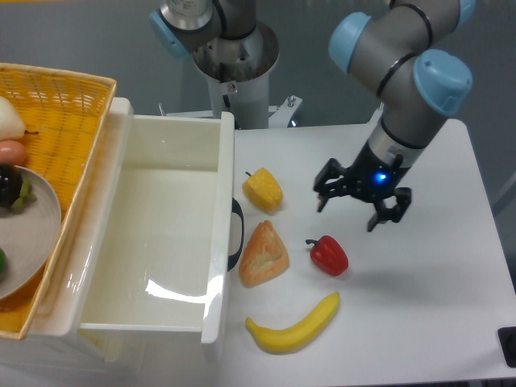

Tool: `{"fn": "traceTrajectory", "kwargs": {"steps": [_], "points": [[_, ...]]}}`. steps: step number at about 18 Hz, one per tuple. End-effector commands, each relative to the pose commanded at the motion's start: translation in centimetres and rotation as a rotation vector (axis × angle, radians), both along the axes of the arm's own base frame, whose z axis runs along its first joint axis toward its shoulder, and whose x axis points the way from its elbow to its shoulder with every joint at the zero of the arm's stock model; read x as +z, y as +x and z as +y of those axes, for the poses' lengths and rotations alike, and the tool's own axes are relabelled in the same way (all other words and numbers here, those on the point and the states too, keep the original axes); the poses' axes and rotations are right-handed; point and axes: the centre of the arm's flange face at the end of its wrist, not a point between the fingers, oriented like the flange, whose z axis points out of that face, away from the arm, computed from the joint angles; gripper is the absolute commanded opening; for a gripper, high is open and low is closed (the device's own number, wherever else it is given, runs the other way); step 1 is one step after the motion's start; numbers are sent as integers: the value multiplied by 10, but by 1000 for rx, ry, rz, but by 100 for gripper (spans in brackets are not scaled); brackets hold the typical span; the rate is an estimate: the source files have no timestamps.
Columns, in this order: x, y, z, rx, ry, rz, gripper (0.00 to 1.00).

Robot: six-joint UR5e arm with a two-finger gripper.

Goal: Slide the top white drawer open

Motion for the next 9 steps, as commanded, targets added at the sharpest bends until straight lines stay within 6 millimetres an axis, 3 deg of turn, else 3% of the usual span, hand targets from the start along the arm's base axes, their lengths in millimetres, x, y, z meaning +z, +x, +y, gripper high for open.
{"fn": "traceTrajectory", "kwargs": {"steps": [2,7,9], "points": [[-10,-10,-4,-35,-83,66,100],[-37,-32,1,-132,-94,116,100],[-44,-32,4,-183,-102,110,100]]}}
